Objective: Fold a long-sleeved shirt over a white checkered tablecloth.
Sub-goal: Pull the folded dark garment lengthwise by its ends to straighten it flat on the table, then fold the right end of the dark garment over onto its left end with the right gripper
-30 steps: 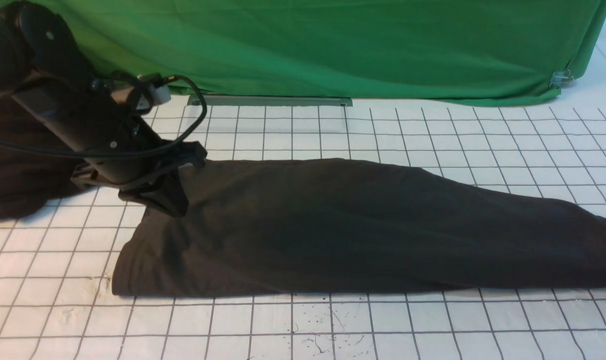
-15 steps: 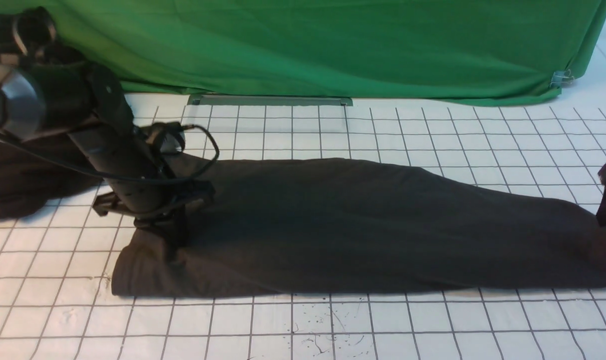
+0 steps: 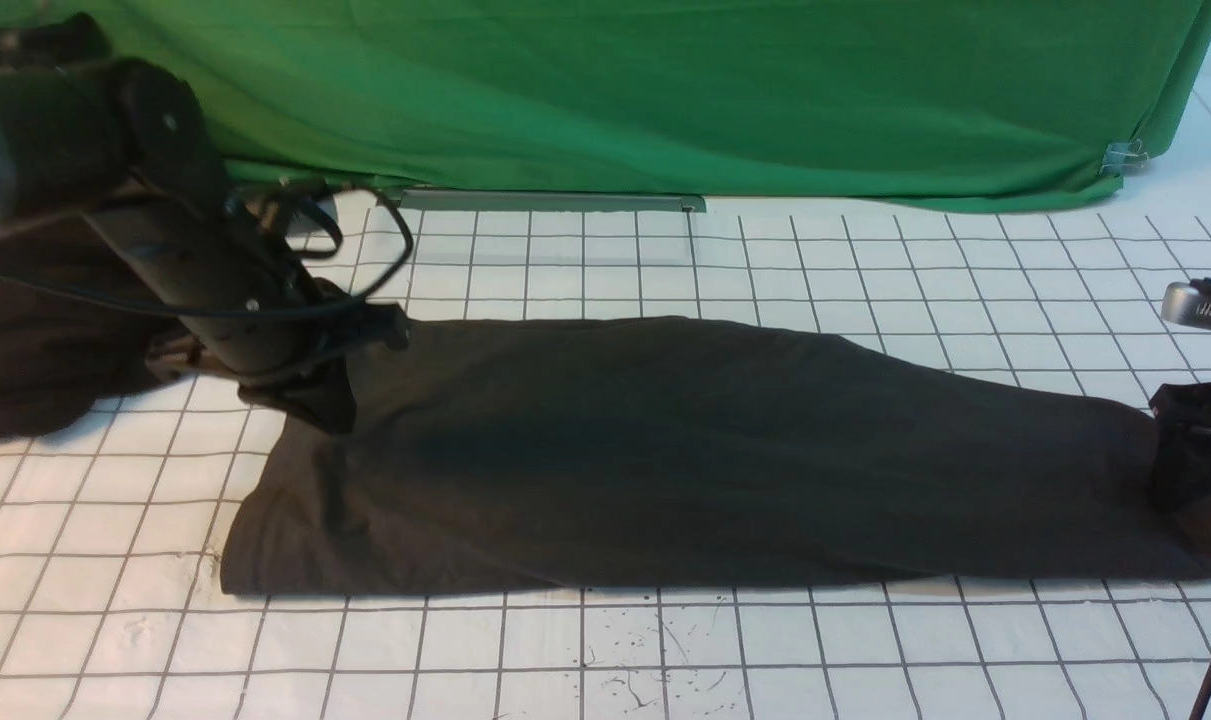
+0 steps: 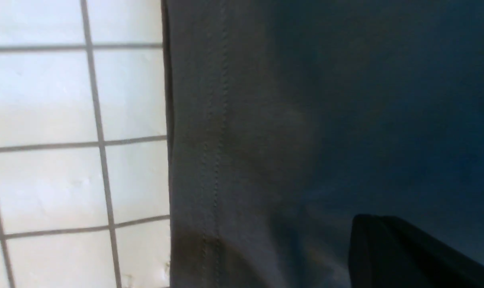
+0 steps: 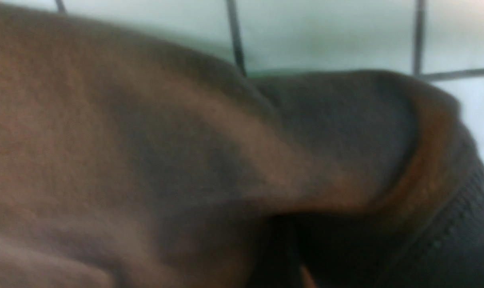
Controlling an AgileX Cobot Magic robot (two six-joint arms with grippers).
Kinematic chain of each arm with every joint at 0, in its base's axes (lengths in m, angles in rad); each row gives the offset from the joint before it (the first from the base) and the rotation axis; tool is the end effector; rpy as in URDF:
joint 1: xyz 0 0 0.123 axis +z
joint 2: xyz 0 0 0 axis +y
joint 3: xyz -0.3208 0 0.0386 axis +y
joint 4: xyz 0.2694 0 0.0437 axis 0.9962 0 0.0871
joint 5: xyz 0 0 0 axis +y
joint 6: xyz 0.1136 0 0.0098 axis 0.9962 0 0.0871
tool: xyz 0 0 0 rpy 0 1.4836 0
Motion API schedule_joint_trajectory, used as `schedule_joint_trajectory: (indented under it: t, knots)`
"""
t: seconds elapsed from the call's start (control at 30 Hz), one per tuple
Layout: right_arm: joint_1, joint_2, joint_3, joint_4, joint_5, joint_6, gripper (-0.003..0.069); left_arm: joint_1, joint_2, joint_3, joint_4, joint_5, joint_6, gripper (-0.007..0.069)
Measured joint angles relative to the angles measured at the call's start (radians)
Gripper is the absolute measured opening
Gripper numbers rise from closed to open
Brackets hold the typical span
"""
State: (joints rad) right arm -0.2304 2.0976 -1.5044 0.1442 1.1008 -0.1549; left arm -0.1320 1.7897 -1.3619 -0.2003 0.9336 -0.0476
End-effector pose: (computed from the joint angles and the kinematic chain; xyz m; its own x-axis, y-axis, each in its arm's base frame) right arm 0.4305 -0.0860 0.1535 -0.9897 0.1414 0.0202 0.1428 0.9811 0.1304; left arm 0.3985 -0.0713 0.2484 -0.9616 -0.0386 -0.2718 0.0174 0.9795 -0.2007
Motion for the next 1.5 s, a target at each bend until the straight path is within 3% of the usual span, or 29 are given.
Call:
schedule_joint_trajectory:
  t: [0.1, 0.17, 0.23, 0.3, 0.37, 0.57, 0.73, 0.97, 1.2, 1.33, 1.5]
  knots:
    - [0.0, 0.007, -0.007, -0.001, 0.004, -0.034, 0.0506, 0.0, -0.061, 0.0, 0.001, 0.008, 0.009, -0.0004]
    - [0.0, 0.008, -0.007, -0.006, 0.002, -0.054, 0.037, 0.0, -0.091, 0.0, 0.009, 0.024, 0.016, -0.0004]
    - [0.0, 0.008, -0.007, -0.002, 0.003, -0.07, 0.0164, 0.0, -0.116, 0.0, 0.022, 0.041, 0.019, -0.0004]
    - [-0.001, 0.008, -0.015, 0.008, 0.023, -0.077, 0.0064, 0.0, -0.138, 0.0, 0.039, 0.058, 0.021, -0.0004]
    - [-0.002, 0.002, -0.032, 0.002, 0.05, -0.068, 0.0036, 0.0, -0.156, 0.0, 0.057, 0.076, 0.021, -0.0004]
    - [0.001, -0.103, -0.095, -0.032, 0.107, 0.054, 0.0026, 0.01, -0.202, 0.0, 0.11, 0.123, 0.013, -0.0004]
    - [0.072, -0.219, -0.117, -0.018, 0.11, 0.082, 0.0025, 0.035, -0.204, 0.001, 0.116, 0.127, -0.001, -0.0004]
    - [0.353, -0.314, -0.224, 0.08, 0.116, 0.138, 0.0025, 0.038, -0.204, 0.002, 0.105, 0.099, -0.004, -0.0004]
    - [0.643, -0.244, -0.438, 0.161, 0.116, 0.192, 0.0025, 0.056, -0.204, 0.002, 0.14, 0.088, -0.018, -0.0004]
    - [0.776, -0.132, -0.568, 0.182, 0.112, 0.226, 0.0025, 0.148, -0.204, 0.002, 0.105, 0.081, -0.024, -0.0004]
    - [0.871, 0.002, -0.663, 0.211, 0.082, 0.263, 0.0025, 0.25, -0.204, 0.002, 0.045, 0.08, -0.013, -0.0004]
